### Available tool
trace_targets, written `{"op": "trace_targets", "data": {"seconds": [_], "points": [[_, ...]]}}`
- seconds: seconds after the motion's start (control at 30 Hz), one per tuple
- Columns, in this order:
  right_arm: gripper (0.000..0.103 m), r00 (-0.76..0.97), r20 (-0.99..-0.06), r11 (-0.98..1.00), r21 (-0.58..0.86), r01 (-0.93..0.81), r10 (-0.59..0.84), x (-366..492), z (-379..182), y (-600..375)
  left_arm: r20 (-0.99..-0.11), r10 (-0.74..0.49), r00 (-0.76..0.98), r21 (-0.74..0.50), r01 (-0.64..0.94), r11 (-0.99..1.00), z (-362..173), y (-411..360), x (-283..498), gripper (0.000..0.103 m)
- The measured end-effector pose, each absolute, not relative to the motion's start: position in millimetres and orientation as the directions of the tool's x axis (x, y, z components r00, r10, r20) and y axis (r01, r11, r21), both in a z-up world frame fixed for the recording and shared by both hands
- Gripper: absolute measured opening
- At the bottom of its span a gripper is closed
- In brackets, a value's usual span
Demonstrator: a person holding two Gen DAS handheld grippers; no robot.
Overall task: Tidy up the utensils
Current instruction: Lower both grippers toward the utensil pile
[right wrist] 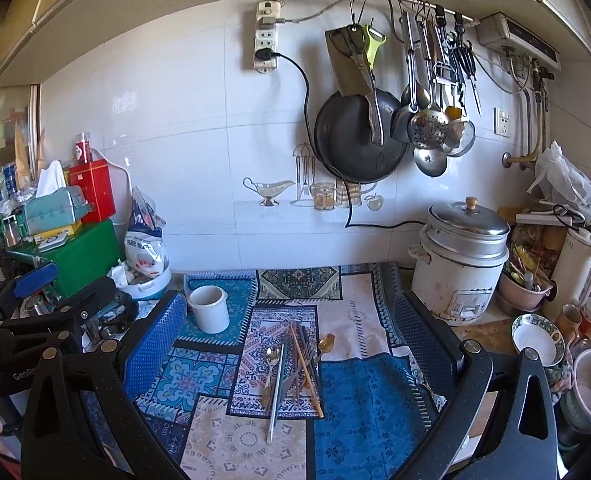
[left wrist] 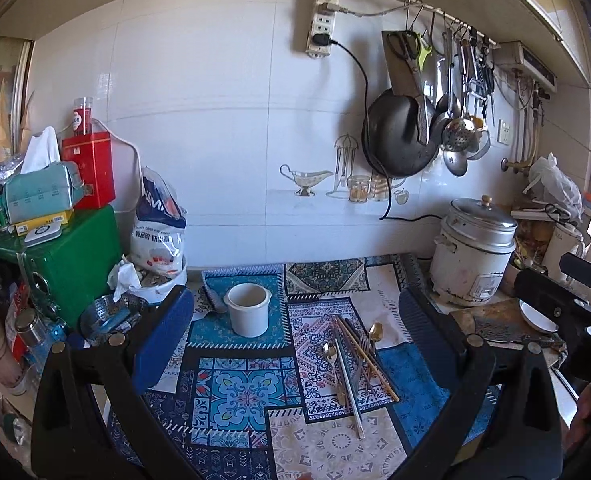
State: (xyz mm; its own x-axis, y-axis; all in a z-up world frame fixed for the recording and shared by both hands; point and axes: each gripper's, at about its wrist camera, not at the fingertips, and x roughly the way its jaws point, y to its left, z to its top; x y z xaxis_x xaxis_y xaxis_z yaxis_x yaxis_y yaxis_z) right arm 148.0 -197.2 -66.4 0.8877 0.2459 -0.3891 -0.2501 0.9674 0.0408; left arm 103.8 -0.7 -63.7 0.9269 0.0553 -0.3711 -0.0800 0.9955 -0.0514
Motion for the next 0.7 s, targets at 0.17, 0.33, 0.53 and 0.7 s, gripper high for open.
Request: {"op": "trace_targets", "data": {"seconds": [0.17, 0.33, 0.53, 0.7], "points": [[0.103, 0.84, -0.5, 0.973, 0.03, -0.227, 0.212, 194, -105, -200, -0.484, 0.047, 0.874, -0.068, -0.092, 0.993, -96, -1, 151, 0.103], [0.103, 0.751, -0.635, 0.975, 0.016, -0.223, 0.182, 244, -155, -207, -0.594, 0.025, 0.804, -0.088, -0.096, 0.992, -137, -1, 199, 0.103], [0.101, 0.617, -0.757, 0.965, 0.069, -0.251, 0.215, 293, -202, -218, -0.72, 0.028, 0.693, -0.056, -0.099, 0.994, -192, -9, 253, 0.094], [0.09, 0.541, -0.809, 0.955, 0.079, -0.287, 0.23, 330, -233, -221, -0.802, 0.005, 0.598, -0.075, -0.109, 0.991, -236, -12, 288, 0.086]]}}
